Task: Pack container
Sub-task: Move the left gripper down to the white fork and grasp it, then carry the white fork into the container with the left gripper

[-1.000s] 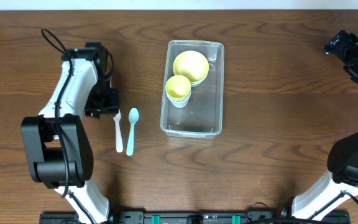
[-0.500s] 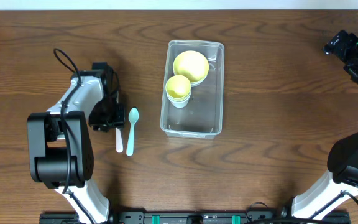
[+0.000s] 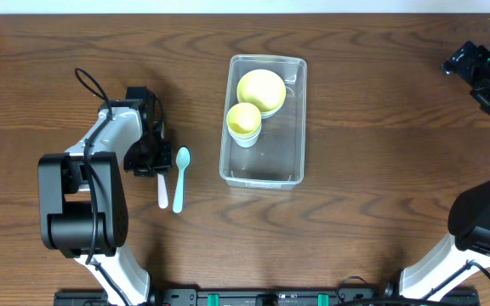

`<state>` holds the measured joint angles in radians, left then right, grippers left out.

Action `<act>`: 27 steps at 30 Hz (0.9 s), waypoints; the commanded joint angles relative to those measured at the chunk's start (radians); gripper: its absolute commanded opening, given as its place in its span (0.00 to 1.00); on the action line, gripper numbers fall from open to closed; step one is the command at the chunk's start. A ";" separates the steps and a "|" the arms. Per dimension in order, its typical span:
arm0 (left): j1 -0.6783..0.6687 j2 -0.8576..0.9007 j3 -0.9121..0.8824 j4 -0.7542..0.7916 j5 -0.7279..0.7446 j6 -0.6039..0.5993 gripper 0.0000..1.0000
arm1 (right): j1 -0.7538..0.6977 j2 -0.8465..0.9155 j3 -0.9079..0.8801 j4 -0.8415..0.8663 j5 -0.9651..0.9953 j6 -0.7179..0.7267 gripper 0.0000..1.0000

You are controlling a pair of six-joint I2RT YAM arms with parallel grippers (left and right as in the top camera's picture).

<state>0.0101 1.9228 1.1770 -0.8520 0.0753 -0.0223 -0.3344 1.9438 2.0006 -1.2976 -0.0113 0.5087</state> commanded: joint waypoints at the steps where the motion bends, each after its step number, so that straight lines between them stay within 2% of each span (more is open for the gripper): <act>1: 0.000 0.011 -0.005 0.010 -0.004 0.011 0.22 | -0.005 0.006 -0.004 0.000 0.000 0.011 0.99; 3: 0.000 0.011 -0.005 0.013 -0.004 0.011 0.15 | -0.005 0.006 -0.004 0.000 0.000 0.011 0.99; 8: 0.000 0.010 0.000 -0.001 -0.005 0.011 0.06 | -0.005 0.006 -0.004 0.000 0.000 0.011 0.99; 14: 0.000 -0.015 0.077 -0.084 -0.005 0.011 0.06 | -0.005 0.006 -0.004 0.000 0.000 0.011 0.99; 21: -0.037 -0.124 0.391 -0.311 -0.003 0.011 0.06 | -0.005 0.006 -0.004 0.000 0.000 0.011 0.99; 27: -0.232 -0.192 0.639 -0.385 0.101 0.021 0.06 | -0.005 0.006 -0.004 0.000 0.000 0.011 0.99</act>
<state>-0.1223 1.7653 1.7378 -1.2263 0.0998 -0.0177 -0.3344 1.9438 2.0006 -1.2972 -0.0113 0.5087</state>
